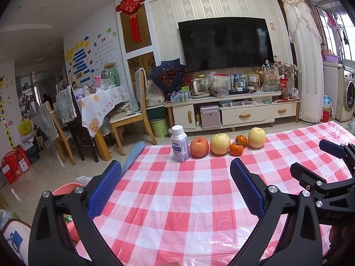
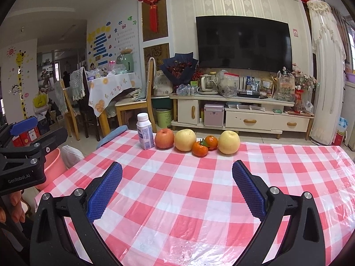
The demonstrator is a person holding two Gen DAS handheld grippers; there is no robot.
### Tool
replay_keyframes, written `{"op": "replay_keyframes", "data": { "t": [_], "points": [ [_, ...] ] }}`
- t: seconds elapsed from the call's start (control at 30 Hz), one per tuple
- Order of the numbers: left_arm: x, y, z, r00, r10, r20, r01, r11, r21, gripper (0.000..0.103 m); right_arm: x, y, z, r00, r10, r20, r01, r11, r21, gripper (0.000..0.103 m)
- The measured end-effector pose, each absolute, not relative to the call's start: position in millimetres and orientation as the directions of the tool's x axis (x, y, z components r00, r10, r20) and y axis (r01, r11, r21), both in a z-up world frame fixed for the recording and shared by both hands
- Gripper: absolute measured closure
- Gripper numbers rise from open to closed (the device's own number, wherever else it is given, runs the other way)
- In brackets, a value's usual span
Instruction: Collect trash
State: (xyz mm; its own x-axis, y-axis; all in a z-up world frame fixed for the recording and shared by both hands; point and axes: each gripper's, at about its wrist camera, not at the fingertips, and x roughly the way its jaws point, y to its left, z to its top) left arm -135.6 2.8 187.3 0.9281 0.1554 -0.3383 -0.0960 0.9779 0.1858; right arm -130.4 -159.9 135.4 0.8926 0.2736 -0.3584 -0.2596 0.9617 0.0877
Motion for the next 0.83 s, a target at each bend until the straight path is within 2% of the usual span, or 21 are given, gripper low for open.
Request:
{"op": "replay_keyframes", "data": {
  "t": [0.27, 0.4, 0.53, 0.67, 0.83],
  "points": [
    [-133, -3, 182, 0.92, 0.147, -0.362, -0.084, 0.979, 0.184, 0.004, -125, -166, 132, 0.882, 0.269, -0.387, -0.252, 0.963, 0.096, 0.005],
    [-116, 2, 166, 0.898, 0.117, -0.424, -0.052, 0.986, 0.161, 0.004, -110, -167, 118, 0.847, 0.261, -0.464, -0.238, 0.965, 0.108, 0.005],
    [-79, 21, 130, 0.829, 0.085, -0.552, -0.04, 0.995, 0.092, 0.004, -90, -169, 92, 0.777, 0.254, -0.575, -0.21, 0.967, 0.143, 0.005],
    [-43, 33, 84, 0.73, 0.047, -0.681, -0.044, 0.999, 0.022, 0.004, -66, -166, 58, 0.687, 0.19, -0.702, -0.141, 0.982, 0.129, 0.005],
    [-13, 35, 36, 0.629, 0.018, -0.777, -0.065, 0.997, -0.029, 0.004, -45, -157, 17, 0.593, 0.152, -0.791, -0.105, 0.988, 0.111, 0.005]
  ]
}}
